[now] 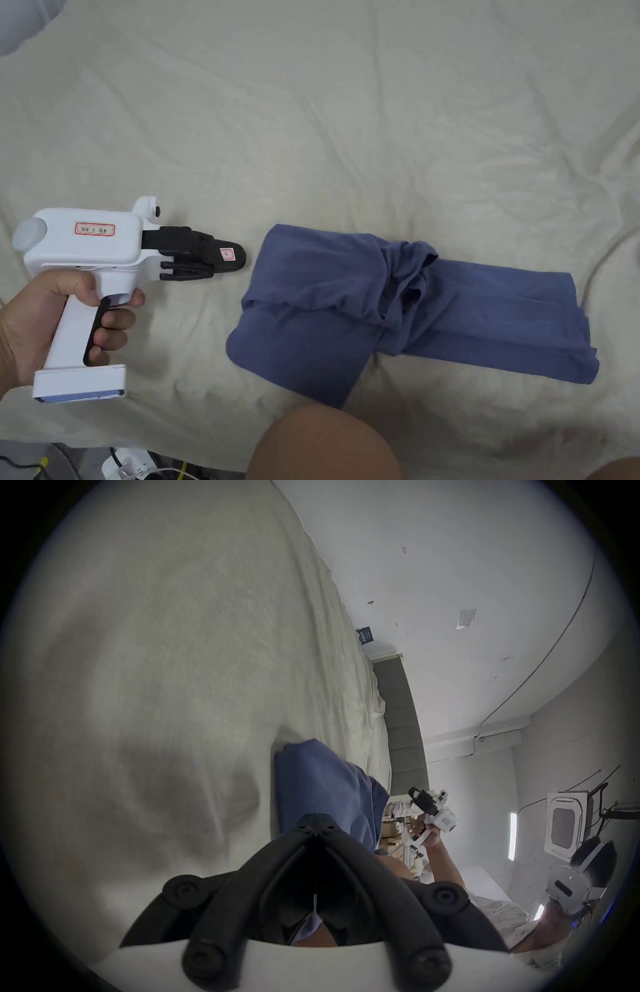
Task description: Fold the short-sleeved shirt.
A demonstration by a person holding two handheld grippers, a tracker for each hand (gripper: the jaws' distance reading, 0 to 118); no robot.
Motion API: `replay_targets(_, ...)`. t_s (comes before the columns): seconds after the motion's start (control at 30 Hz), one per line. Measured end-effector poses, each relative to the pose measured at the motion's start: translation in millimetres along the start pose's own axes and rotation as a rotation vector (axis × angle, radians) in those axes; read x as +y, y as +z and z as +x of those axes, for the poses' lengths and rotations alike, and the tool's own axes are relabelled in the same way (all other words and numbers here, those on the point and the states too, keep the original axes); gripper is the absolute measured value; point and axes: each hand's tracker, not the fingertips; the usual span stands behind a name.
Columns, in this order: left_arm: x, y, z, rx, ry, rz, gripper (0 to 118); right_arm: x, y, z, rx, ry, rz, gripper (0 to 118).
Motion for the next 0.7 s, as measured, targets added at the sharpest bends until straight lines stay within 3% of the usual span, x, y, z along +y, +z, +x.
replay_targets(0.03,2.1,-2.3,-4.6,-0.038,0.042,0.005,10,1.1,0.3,-1.3,-0.005,0.002,-0.004,0)
replay_targets(0.07,3.5,-2.9,-7.5,-0.060,0.061,-0.005,24,2.0,0.6,-3.0,-0.011,0.004,-0.008,0)
replay_targets(0.1,5.0,-5.1,-9.2,-0.050,0.051,-0.015,57,2.0,0.7,-1.6,-0.014,0.004,-0.012,0)
replay_targets(0.13,6.8,-7.9,-9.1,-0.054,0.044,-0.048,71,1.6,0.6,0.2,-0.018,0.003,-0.015,0)
replay_targets(0.7,28.8,-62.7,-3.2,-0.105,0.007,-0.211,72,0.3,-18.2,2.8,-0.025,-0.009,-0.050,0)
